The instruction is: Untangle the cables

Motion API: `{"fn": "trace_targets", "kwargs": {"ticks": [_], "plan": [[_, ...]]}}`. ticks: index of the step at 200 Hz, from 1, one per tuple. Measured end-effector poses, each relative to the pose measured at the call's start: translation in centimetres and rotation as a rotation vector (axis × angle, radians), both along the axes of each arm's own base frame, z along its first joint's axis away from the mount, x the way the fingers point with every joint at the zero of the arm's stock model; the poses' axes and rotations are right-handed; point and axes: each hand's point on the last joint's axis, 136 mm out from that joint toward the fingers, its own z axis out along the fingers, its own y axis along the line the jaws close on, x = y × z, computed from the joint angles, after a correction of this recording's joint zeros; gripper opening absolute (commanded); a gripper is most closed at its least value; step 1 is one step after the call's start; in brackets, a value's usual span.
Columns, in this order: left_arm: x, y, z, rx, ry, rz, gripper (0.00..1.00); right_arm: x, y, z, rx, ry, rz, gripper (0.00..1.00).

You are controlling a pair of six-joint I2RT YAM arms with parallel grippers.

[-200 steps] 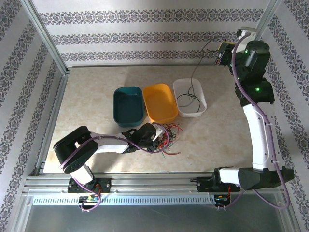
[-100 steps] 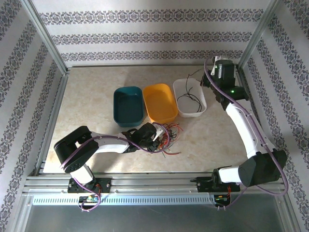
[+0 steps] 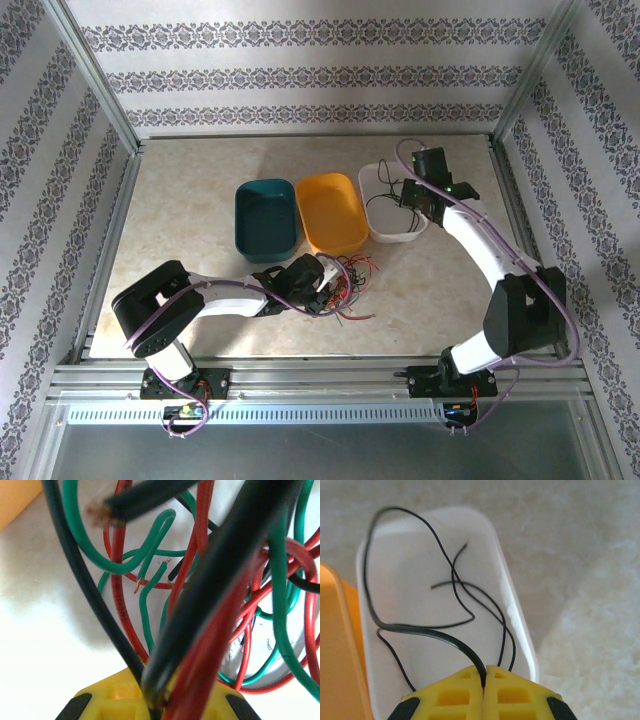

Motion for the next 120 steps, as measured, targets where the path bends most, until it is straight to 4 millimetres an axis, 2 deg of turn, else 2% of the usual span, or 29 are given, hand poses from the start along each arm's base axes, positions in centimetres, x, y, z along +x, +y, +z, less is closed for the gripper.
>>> {"fn": "trace_targets", "kwargs": {"ticks": [23, 62, 88, 120], "plan": [[0.0, 0.0, 0.0, -0.001, 0.0, 0.0, 0.0, -0.1, 0.1, -2.9, -0.008, 0.07, -0.006, 0.0], [0.0, 0.0, 0.0, -0.001, 0.0, 0.0, 0.0, 0.0, -0.2, -6.3, -0.035, 0.151, -0.026, 0.0], [0.0, 0.0, 0.0, -0.001, 0.0, 0.0, 0.0, -0.1, -0.6, -8.0, -0.054, 0.189, -0.049, 0.0], [0.0, 0.0, 0.0, 0.0, 0.0, 0.0, 0.0, 0.0, -0.7, -9.1, -0.065, 0.216, -0.059, 0.0]]}}
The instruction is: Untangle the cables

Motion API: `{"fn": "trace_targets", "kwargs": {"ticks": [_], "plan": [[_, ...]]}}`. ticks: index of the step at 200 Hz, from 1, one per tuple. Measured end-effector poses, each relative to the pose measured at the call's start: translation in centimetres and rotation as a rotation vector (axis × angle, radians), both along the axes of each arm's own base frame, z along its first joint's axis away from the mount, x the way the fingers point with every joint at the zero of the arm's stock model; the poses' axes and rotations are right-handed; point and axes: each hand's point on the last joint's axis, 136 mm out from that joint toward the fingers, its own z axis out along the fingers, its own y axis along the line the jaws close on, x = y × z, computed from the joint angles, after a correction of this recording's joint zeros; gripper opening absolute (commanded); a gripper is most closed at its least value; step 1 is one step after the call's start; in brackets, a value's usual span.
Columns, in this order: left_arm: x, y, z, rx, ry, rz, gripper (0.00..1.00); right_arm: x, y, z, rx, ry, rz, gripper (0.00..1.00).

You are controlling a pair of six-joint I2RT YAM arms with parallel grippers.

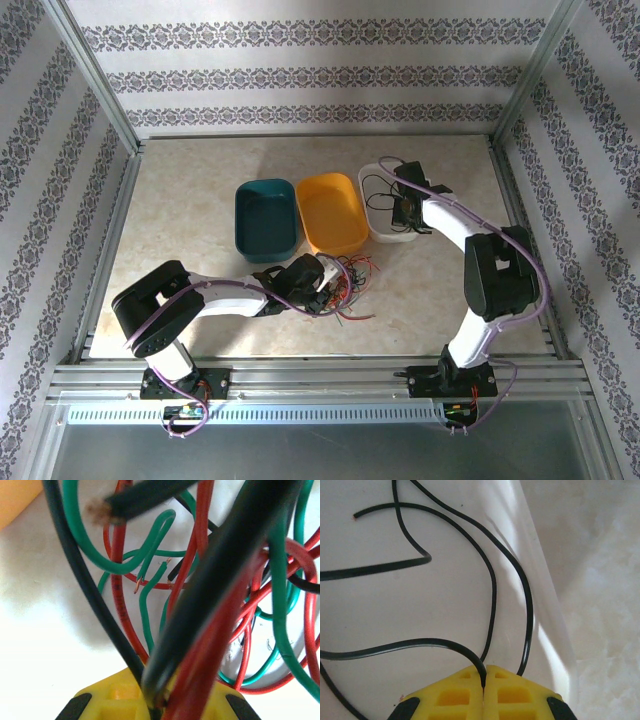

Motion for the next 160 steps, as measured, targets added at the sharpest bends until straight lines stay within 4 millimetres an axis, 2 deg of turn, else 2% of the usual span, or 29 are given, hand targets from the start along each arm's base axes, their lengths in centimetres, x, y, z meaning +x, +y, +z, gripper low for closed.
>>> {"fn": "trace_targets", "kwargs": {"ticks": [7, 30, 53, 74, 93, 117, 140, 160], "plan": [[0.0, 0.0, 0.0, 0.0, 0.0, 0.0, 0.0, 0.2, 0.0, -0.2, 0.0, 0.003, 0.0, 0.0], [0.0, -0.1, 0.0, -0.001, 0.0, 0.0, 0.0, 0.4, 0.1, 0.0, 0.009, -0.005, -0.012, 0.25], [0.0, 0.0, 0.0, 0.0, 0.0, 0.0, 0.0, 0.5, 0.1, 1.4, 0.018, -0.039, -0.019, 0.39], [0.0, -0.1, 0.0, 0.0, 0.0, 0.0, 0.0, 0.6, 0.0, 4.4, 0.028, -0.116, -0.027, 0.42], [0.0, -0.1, 0.0, 0.0, 0.0, 0.0, 0.0, 0.4, -0.3, 8.4, 0.04, -0.223, -0.034, 0.42], [0.0, -0.1, 0.0, 0.0, 0.0, 0.0, 0.0, -1.3, -0.4, 12.4, 0.076, -0.335, -0.021, 0.42], [0.0, 0.0, 0.0, 0.0, 0.0, 0.0, 0.0, -4.3, 1.3, 13.6, 0.169, -0.369, 0.058, 0.42], [0.0, -0.1, 0.0, 0.0, 0.0, -0.001, 0.0, -7.6, 5.3, 12.2, 0.295, -0.319, 0.203, 0.42]]}}
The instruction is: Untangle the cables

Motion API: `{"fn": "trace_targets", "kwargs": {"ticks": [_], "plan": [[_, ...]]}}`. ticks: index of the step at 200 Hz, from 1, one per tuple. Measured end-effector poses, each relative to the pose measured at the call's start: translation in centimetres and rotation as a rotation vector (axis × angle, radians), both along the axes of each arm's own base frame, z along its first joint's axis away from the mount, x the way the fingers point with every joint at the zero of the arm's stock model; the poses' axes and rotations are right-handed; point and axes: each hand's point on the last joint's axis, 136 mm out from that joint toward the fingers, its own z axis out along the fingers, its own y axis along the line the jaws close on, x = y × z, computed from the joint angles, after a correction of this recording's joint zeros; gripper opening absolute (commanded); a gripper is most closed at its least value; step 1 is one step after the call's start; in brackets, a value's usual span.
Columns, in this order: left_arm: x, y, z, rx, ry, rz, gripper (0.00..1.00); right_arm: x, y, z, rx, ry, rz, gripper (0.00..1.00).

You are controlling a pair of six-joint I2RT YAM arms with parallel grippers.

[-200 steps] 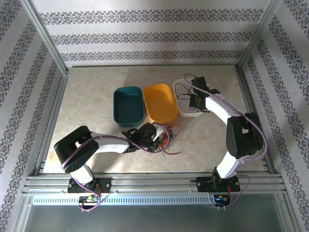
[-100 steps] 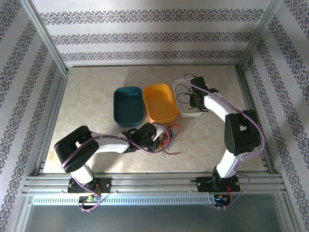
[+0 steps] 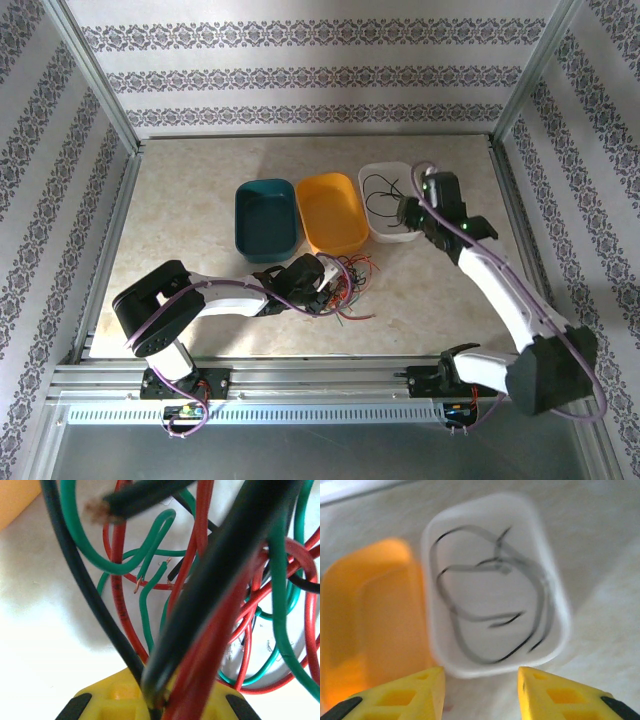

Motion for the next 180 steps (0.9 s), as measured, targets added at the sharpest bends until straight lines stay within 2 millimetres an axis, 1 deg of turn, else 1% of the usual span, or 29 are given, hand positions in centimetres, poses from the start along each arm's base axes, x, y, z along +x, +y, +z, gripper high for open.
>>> {"fn": "trace_targets", "kwargs": {"ticks": [19, 37, 53, 66, 79, 91, 113, 158, 180], "plan": [[0.0, 0.0, 0.0, 0.0, 0.0, 0.0, 0.0, -4.1, 4.4, -2.8, 0.089, 0.1, 0.192, 0.42], [0.0, 0.0, 0.0, 0.0, 0.0, 0.0, 0.0, -7.9, 7.7, -5.0, 0.154, 0.214, 0.341, 0.43], [0.0, 0.0, 0.0, 0.0, 0.0, 0.0, 0.0, -10.3, 9.5, -5.9, 0.179, 0.281, 0.432, 0.43], [0.0, 0.0, 0.0, -0.001, 0.0, 0.0, 0.0, -11.3, 10.5, -6.3, 0.184, 0.312, 0.478, 0.43], [0.0, 0.0, 0.0, -0.001, 0.0, 0.0, 0.0, -11.8, 10.9, -6.9, 0.176, 0.351, 0.492, 0.44], [0.0, 0.0, 0.0, 0.0, 0.0, 0.0, 0.0, -11.7, 11.0, -7.6, 0.163, 0.386, 0.486, 0.43], [0.0, 0.0, 0.0, -0.001, 0.0, 0.0, 0.0, -11.8, 10.5, -8.8, 0.127, 0.431, 0.464, 0.43], [0.0, 0.0, 0.0, 0.0, 0.0, 0.0, 0.0, -12.1, 9.1, -9.5, 0.073, 0.46, 0.409, 0.43], [0.0, 0.0, 0.0, 0.0, 0.0, 0.0, 0.0, -12.7, 8.6, -9.6, 0.066, 0.466, 0.399, 0.43]]}}
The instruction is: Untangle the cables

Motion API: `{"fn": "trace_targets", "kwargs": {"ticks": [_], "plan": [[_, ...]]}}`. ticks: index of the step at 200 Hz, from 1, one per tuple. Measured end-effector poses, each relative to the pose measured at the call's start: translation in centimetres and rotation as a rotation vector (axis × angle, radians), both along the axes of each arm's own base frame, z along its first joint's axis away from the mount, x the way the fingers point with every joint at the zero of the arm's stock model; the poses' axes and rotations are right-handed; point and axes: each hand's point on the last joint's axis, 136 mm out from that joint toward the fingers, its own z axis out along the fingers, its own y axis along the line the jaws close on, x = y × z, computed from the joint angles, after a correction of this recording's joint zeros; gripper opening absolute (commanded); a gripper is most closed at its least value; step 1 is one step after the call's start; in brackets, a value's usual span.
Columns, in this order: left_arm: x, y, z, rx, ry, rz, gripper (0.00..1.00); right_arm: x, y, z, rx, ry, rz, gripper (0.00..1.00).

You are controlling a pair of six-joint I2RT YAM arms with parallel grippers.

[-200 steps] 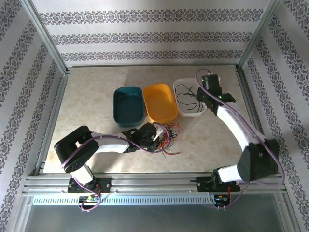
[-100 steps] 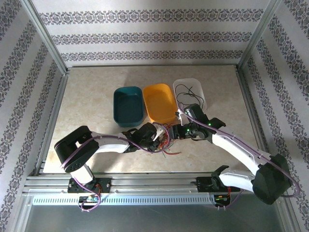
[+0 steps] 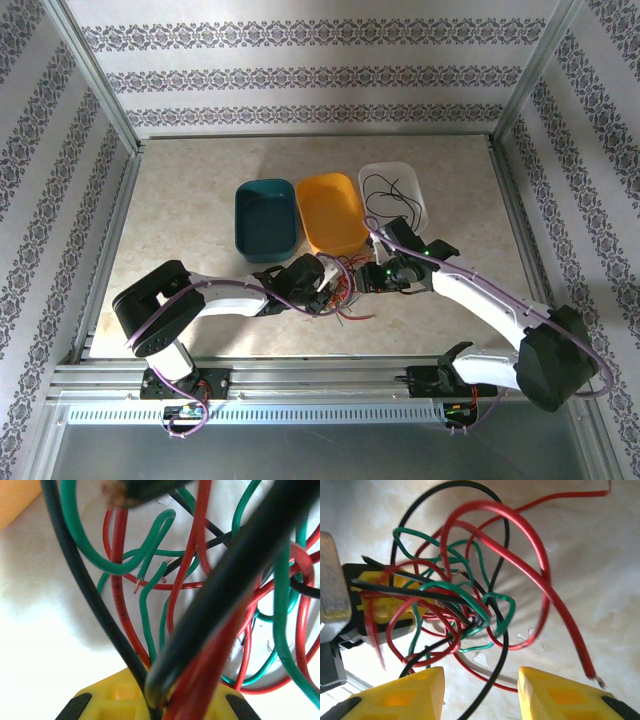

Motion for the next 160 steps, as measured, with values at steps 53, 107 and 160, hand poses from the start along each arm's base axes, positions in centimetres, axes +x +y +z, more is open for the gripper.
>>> {"fn": "trace_targets", "kwargs": {"ticks": [53, 107, 160], "plan": [[0.0, -0.1, 0.0, -0.001, 0.002, -0.002, 0.0, -1.6, -0.2, -1.3, 0.007, 0.064, 0.011, 0.43], [0.0, -0.1, 0.0, -0.001, 0.002, -0.002, 0.0, -2.4, 1.3, -1.9, 0.076, 0.148, 0.046, 0.43], [0.0, -0.1, 0.0, -0.001, 0.002, -0.002, 0.0, -2.8, 2.0, -3.2, 0.1, 0.239, 0.046, 0.11]]}}
